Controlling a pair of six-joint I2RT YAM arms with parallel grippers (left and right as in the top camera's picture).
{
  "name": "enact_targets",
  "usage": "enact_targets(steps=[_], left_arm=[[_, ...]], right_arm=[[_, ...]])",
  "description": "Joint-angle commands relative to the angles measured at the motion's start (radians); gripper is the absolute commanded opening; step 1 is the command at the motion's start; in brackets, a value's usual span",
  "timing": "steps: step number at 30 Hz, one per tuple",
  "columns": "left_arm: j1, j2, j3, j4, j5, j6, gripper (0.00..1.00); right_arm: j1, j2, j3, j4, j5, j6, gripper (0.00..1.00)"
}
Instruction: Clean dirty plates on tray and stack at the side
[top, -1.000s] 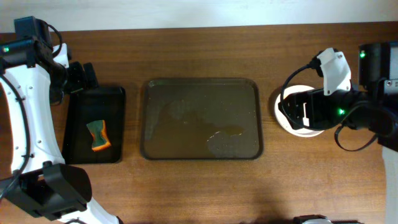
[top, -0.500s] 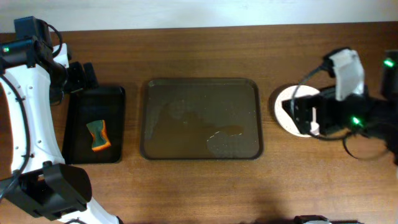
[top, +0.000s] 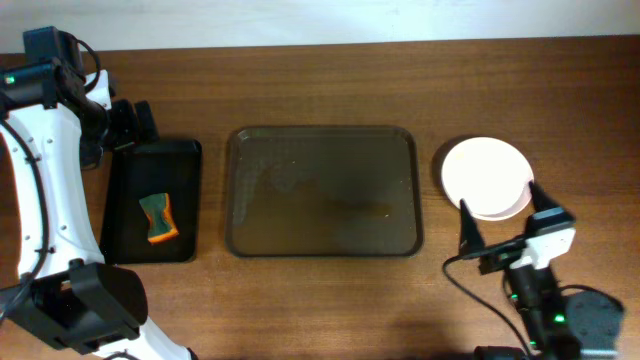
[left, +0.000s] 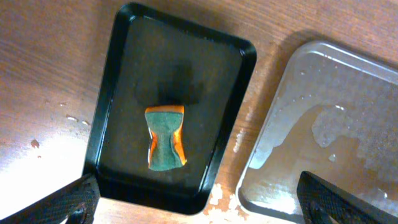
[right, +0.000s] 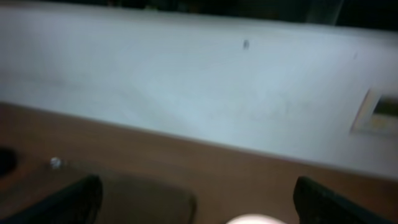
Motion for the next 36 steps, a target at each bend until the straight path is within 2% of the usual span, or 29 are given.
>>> enact_targets(steps=[1, 3, 6, 10, 25, 26, 27, 29, 31, 33, 36], left_arm=[[0.002, 0.005, 0.006, 0.002, 0.007, -0.01, 1.0], [0.002, 0.005, 0.006, 0.002, 0.007, -0.01, 1.0], [0.002, 0.005, 0.006, 0.002, 0.007, -0.01, 1.0], [0.002, 0.005, 0.006, 0.002, 0.007, -0.01, 1.0], [0.003, 0.003, 0.006, 0.002, 0.006, -0.01, 1.0], [0.003, -0.024, 0.006, 0.006, -0.035, 0.001, 1.0], [0.002, -0.06, -0.008, 0.047, -0.032, 0.001, 1.0], [-0.024, -0.219, -0.166, 0.349, 0.029, 0.001, 1.0], [-0.065, -0.441, -0.444, 0.674, 0.03, 0.026, 1.0], [-0.083, -0.747, -0.827, 0.975, 0.031, 0.05, 1.0], [-0.083, -1.094, -1.267, 1.243, 0.031, 0.05, 1.0]], right_arm=[[-0.001, -0.142, -0.216, 0.115, 0.015, 0.031, 0.98], [0.021, -0.203, -0.345, 0.182, 0.06, 0.034, 0.98], [0.024, -0.25, -0.436, 0.222, 0.073, 0.035, 0.98], [0.024, -0.254, -0.435, 0.085, 0.115, 0.035, 0.98], [0.024, -0.252, -0.435, 0.09, 0.108, 0.034, 0.98], [0.024, -0.252, -0.435, 0.09, 0.108, 0.034, 0.98], [0.024, -0.251, -0.435, 0.09, 0.108, 0.034, 0.98], [0.024, -0.251, -0.435, 0.09, 0.108, 0.034, 0.98], [0.024, -0.251, -0.435, 0.09, 0.108, 0.034, 0.98], [0.024, -0.251, -0.435, 0.09, 0.108, 0.034, 0.98], [0.024, -0.251, -0.435, 0.09, 0.108, 0.034, 0.98]])
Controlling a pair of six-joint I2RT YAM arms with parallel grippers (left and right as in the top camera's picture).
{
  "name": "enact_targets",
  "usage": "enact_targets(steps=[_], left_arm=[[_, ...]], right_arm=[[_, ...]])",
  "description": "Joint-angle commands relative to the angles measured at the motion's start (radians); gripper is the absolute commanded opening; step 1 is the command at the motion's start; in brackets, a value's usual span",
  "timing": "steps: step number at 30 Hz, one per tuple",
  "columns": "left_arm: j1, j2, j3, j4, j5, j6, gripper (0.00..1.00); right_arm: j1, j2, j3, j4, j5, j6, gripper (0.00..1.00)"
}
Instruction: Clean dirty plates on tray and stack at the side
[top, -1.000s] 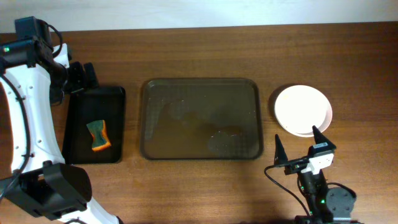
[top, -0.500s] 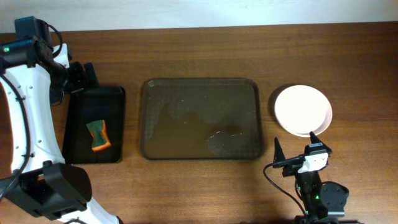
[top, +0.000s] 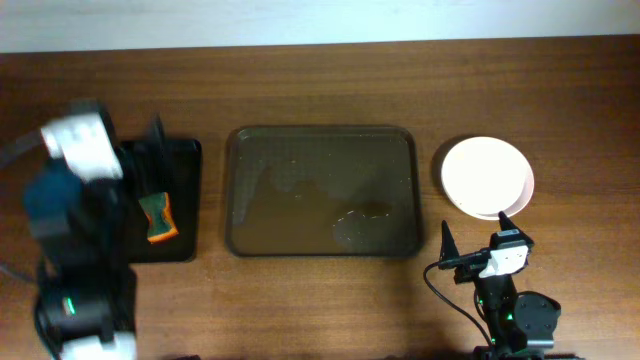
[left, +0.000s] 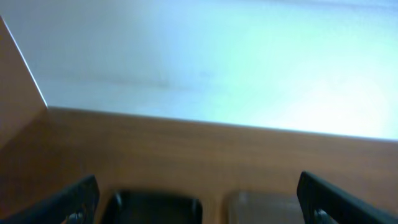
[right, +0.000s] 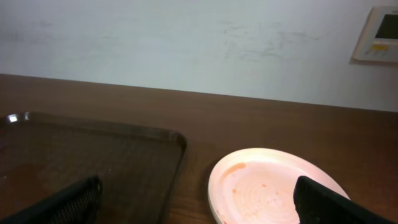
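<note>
A stack of white plates (top: 487, 176) sits on the table right of the large wet tray (top: 320, 170), which holds no plates. In the right wrist view the top plate (right: 267, 186) shows faint orange smears. My right gripper (top: 477, 236) is open and empty, low at the front, just short of the stack. A green and orange sponge (top: 158, 218) lies in the small black tray (top: 185, 160). My left arm (top: 85, 170) is drawn back at the left. Its gripper (left: 199, 208) is open, empty, and faces the wall.
Water pools on the large tray's floor (right: 93, 155). The left wrist view shows only the far edges of the black tray (left: 155, 208) and the large tray (left: 261, 208), with bare wood and a white wall behind.
My left arm has drawn back from over the black tray's far end, and its camera now looks level instead of down on the sponge. The right arm has dropped lower toward the front edge.
</note>
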Motion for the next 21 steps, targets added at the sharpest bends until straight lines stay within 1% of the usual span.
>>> enact_targets(steps=[1, 3, 4, 5, 6, 9, 10, 11, 14, 21], left_arm=[[0.0, -0.3, -0.431, 0.197, 0.016, 0.02, 1.0], [-0.017, -0.462, -0.624, 0.329, 0.029, 0.074, 1.0], [-0.043, -0.576, -0.735, 0.384, 0.029, 0.153, 1.0], [-0.068, -0.674, -0.809, 0.393, 0.029, 0.228, 1.0], [-0.081, -0.735, -0.854, 0.389, 0.027, 0.265, 1.0], [-0.087, -0.875, -0.958, 0.334, 0.016, 0.267, 1.0], [-0.087, -0.903, -0.98, 0.301, 0.008, 0.267, 1.0], [-0.089, -0.932, -0.996, 0.225, -0.002, 0.261, 1.0], [-0.089, -0.93, -0.996, 0.226, -0.042, 0.256, 1.0], [-0.089, -0.929, -0.996, 0.227, -0.042, 0.256, 1.0]], right_arm=[[0.006, -0.007, -0.005, -0.007, 0.005, 0.008, 0.98], [0.006, -0.007, -0.005, -0.007, 0.005, 0.008, 0.98], [0.006, -0.007, -0.005, -0.007, 0.005, 0.008, 0.98], [0.006, -0.007, -0.005, -0.007, 0.005, 0.008, 0.98], [0.006, -0.007, -0.005, -0.007, 0.005, 0.008, 0.98], [0.006, -0.007, -0.005, -0.007, 0.005, 0.008, 0.98], [0.006, -0.007, -0.005, -0.007, 0.005, 0.008, 0.98], [0.006, -0.007, -0.005, -0.007, 0.005, 0.008, 0.98], [0.006, -0.007, -0.005, -0.007, 0.005, 0.009, 0.98], [0.006, -0.007, -0.005, -0.007, 0.005, 0.008, 0.98]])
